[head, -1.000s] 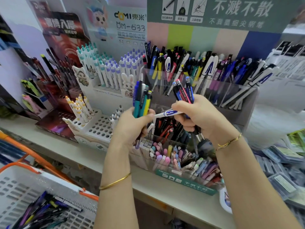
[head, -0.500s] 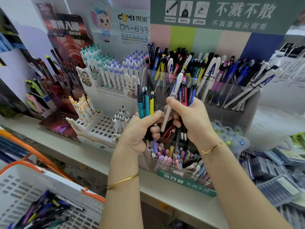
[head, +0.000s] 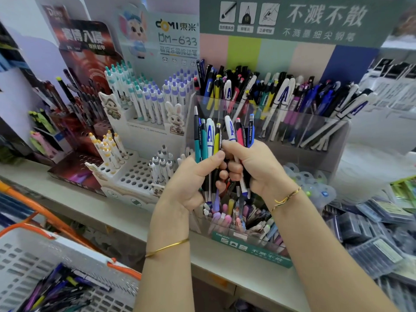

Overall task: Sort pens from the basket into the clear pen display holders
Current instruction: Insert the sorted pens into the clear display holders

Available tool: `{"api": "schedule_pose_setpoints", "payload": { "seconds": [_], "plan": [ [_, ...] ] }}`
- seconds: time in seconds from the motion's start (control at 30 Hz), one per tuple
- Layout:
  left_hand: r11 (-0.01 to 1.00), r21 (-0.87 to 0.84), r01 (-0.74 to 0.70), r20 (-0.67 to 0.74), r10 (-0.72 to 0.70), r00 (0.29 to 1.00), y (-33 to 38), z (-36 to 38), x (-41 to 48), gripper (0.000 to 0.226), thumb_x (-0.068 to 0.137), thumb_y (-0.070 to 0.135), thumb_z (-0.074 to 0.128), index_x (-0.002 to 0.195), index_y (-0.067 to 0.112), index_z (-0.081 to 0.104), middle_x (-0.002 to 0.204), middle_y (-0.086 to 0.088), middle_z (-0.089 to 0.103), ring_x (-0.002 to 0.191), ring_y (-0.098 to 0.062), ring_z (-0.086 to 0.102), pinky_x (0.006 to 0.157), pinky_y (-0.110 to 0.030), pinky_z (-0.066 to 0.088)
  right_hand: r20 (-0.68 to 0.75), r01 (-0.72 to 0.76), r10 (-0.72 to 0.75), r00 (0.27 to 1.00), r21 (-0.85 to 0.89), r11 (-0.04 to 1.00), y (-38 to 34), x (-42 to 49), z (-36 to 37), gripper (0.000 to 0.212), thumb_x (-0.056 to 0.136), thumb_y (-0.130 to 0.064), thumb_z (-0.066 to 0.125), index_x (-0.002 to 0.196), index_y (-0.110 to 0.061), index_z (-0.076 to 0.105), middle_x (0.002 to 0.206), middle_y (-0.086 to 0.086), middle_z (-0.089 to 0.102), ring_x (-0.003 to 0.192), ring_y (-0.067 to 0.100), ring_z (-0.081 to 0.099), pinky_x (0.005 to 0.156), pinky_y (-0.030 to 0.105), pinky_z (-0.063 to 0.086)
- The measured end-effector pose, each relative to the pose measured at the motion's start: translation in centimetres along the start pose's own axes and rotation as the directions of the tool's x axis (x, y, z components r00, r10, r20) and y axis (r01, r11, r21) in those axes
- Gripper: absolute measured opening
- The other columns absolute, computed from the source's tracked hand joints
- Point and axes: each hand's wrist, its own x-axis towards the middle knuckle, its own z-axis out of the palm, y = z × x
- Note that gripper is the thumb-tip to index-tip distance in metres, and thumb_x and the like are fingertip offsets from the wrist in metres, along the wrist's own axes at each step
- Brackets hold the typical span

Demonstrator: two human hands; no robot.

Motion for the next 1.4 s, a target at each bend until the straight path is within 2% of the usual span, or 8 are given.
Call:
{"api": "schedule_pose_setpoints", "payload": {
  "seconds": [0.17, 0.33, 0.47, 0.63, 0.83, 1.0, 1.27, 1.4],
  "plan": [
    [0.998, 0.064, -0.002, 0.001, 0.002, 1.0, 0.5, 0.1, 0.1, 0.007, 0.084, 0.013, 0.059, 0.088, 0.007, 0.059, 0.06, 0.0, 0.056, 0.047, -0.007, 0.048, 0.04, -0.015, 0.038, 0.031, -0.048, 0.046, 0.998, 0.066, 0.997, 0.3, 0.1, -0.1, 0.033, 0.075, -0.038, 0.071, 0.065, -0.009, 0.06, 0.056, 0.01, 0.044, 0.033, 0.009, 0.034, 0.034, 0.017, 0.03],
    [0.991, 0.137, 0.001, -0.016, 0.001, 1.0, 0.0, -0.1, 0.2, 0.008, 0.085, 0.013, 0.061, 0.085, 0.006, 0.063, 0.066, -0.009, 0.063, 0.05, -0.01, 0.053, 0.041, -0.016, 0.04, -0.09, 0.044, -0.051, 0.995, -0.071, 0.996, 0.1, -0.2, 0.4, 0.013, 0.086, -0.009, 0.067, 0.077, -0.005, 0.058, 0.043, 0.003, 0.043, 0.033, 0.011, 0.036, 0.035, 0.02, 0.033],
    [0.999, 0.043, 0.02, -0.091, -0.016, 0.996, 0.2, 0.0, 0.1, 0.012, 0.096, 0.014, 0.053, 0.094, 0.006, 0.062, 0.069, -0.005, 0.069, 0.053, -0.012, 0.064, 0.042, -0.019, 0.049, -0.235, 0.106, -0.111, 0.966, -0.033, 0.994, 0.0, 0.2, 0.2, 0.018, 0.089, -0.009, 0.062, 0.073, -0.009, 0.056, 0.048, 0.002, 0.049, 0.035, 0.012, 0.04, 0.037, 0.021, 0.035],
    [0.984, 0.179, 0.018, -0.173, 0.013, 0.985, 0.0, -0.3, 0.2, 0.011, 0.097, 0.012, 0.054, 0.104, 0.004, 0.054, 0.058, -0.002, 0.066, 0.05, -0.015, 0.065, 0.042, -0.022, 0.049, -0.304, 0.135, -0.154, 0.94, -0.083, 0.987, -1.0, 0.3, -0.6, 0.01, 0.095, -0.014, 0.055, 0.089, -0.007, 0.056, 0.052, -0.002, 0.063, 0.044, 0.009, 0.058, 0.043, 0.021, 0.046],
    [0.989, 0.15, 0.008, -0.079, 0.004, 0.997, -0.4, 0.4, 0.7, 0.02, 0.097, 0.022, 0.052, 0.105, 0.003, 0.052, 0.058, 0.001, 0.047, 0.039, -0.007, 0.037, 0.036, -0.018, 0.032, -0.242, 0.094, -0.091, 0.966, 0.003, 0.996, -1.1, 0.1, -0.7, 0.017, 0.093, -0.007, 0.053, 0.08, -0.012, 0.044, 0.058, 0.005, 0.049, 0.043, 0.018, 0.054, 0.048, 0.03, 0.05],
    [0.999, 0.035, 0.015, -0.012, -0.015, 1.0, -0.3, 1.2, 0.6, 0.011, 0.096, 0.005, 0.047, 0.096, 0.001, 0.058, 0.065, -0.003, 0.05, 0.045, -0.007, 0.043, 0.036, -0.016, 0.035, -0.156, 0.067, -0.062, 0.986, 0.027, 0.997, -0.9, -0.1, -0.9, 0.024, 0.089, -0.004, 0.061, 0.068, -0.01, 0.05, 0.053, 0.004, 0.044, 0.038, 0.011, 0.038, 0.037, 0.021, 0.033],
    [0.986, 0.167, 0.025, 0.048, -0.033, 0.998, -0.3, 1.3, 0.5, 0.013, 0.095, 0.002, 0.048, 0.088, 0.004, 0.058, 0.058, -0.003, 0.054, 0.043, -0.008, 0.044, 0.038, -0.017, 0.039, -0.042, 0.031, -0.043, 0.998, -0.248, 0.968, -1.3, -0.7, -1.6, 0.018, 0.084, -0.016, 0.071, 0.073, -0.005, 0.062, 0.053, 0.006, 0.054, 0.039, 0.014, 0.039, 0.036, 0.021, 0.033],
    [0.99, 0.139, 0.033, 0.088, -0.046, 0.995, -0.4, 1.9, 0.4, 0.023, 0.098, 0.012, 0.046, 0.084, 0.003, 0.061, 0.061, -0.005, 0.06, 0.044, -0.008, 0.051, 0.04, -0.017, 0.044, -0.064, 0.03, -0.042, 0.997, -0.191, 0.981, -1.2, -0.7, -1.4, 0.021, 0.086, -0.016, 0.069, 0.068, -0.008, 0.06, 0.05, 0.007, 0.049, 0.039, 0.015, 0.042, 0.038, 0.022, 0.035]
  ]
}}
